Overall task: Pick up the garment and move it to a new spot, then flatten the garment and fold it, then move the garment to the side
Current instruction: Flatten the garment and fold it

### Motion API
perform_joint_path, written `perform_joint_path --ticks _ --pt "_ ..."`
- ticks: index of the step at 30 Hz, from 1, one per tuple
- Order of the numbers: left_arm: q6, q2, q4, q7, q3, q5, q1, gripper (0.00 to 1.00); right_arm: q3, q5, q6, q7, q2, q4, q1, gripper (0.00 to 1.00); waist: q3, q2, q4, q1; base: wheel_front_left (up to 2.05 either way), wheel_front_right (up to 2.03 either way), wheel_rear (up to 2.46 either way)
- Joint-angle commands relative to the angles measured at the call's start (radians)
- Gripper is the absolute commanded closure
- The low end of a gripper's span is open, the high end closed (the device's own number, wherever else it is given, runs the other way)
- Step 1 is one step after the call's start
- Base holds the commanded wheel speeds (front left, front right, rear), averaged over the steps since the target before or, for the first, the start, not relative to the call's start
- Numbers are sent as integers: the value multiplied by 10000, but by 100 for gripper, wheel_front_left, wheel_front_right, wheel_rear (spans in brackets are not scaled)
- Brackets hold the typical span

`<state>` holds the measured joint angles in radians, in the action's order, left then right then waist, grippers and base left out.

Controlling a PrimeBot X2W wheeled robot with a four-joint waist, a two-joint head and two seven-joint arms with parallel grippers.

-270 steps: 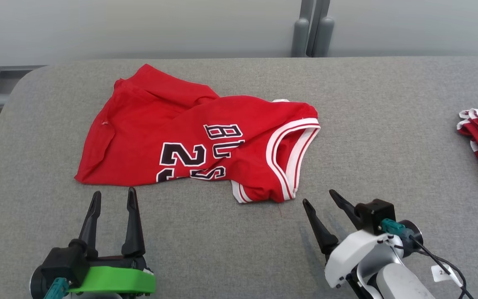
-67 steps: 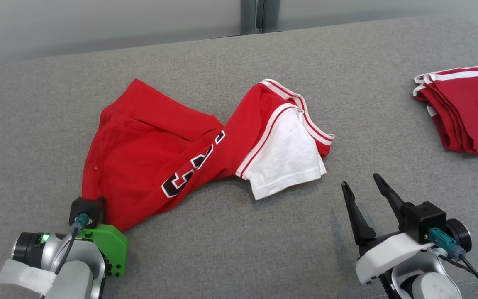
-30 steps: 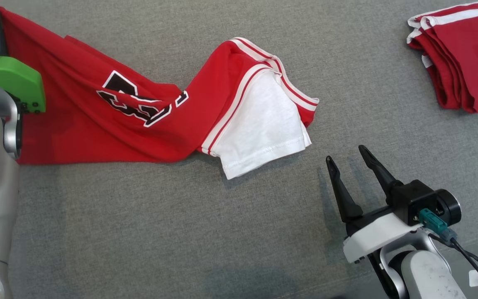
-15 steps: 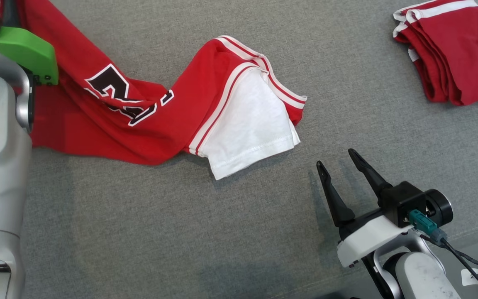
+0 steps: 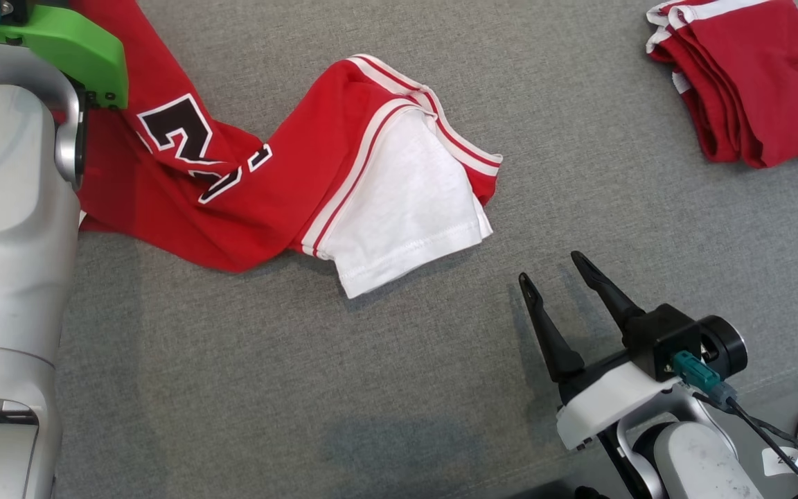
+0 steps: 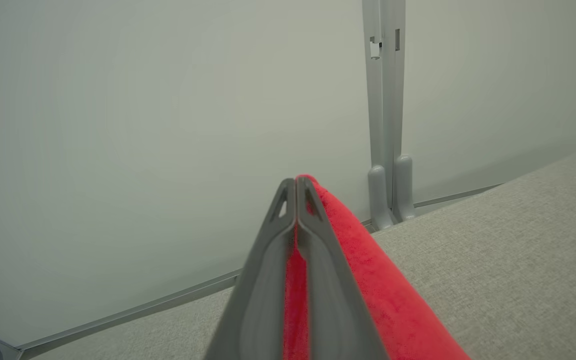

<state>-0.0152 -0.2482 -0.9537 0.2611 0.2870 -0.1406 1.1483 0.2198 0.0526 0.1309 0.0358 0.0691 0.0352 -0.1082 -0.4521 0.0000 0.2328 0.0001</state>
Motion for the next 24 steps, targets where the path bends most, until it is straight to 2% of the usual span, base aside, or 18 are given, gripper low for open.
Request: perform_joint_path --ticks 1,9,13,21,24 --pt "-48 -48 -103 39 -53 -107 102 0 -25 57 -5 43 -12 -28 -133 0 -59 0 17 -1 0 0 0" --pt "-134 10 -40 48 -276 -348 -252 0 -332 52 -5 85 -54 -174 -201 0 -13 0 -405 -1 0 0 0" --pt "-57 136 481 41 -423 -519 -824 0 -808 41 -5 204 -79 -152 -227 0 224 0 -808 -1 0 0 0" --pt "-211 601 3036 43 -1688 -1246 -3182 0 -1829 -2 -8 230 -130 -138 -29 0 1085 0 -1657 -1 0 0 0" --pt "26 1051 4326 41 -2502 -1668 -4217 0 -2061 -71 -8 262 -148 -233 45 0 1423 0 -1932 -1 0 0 0"
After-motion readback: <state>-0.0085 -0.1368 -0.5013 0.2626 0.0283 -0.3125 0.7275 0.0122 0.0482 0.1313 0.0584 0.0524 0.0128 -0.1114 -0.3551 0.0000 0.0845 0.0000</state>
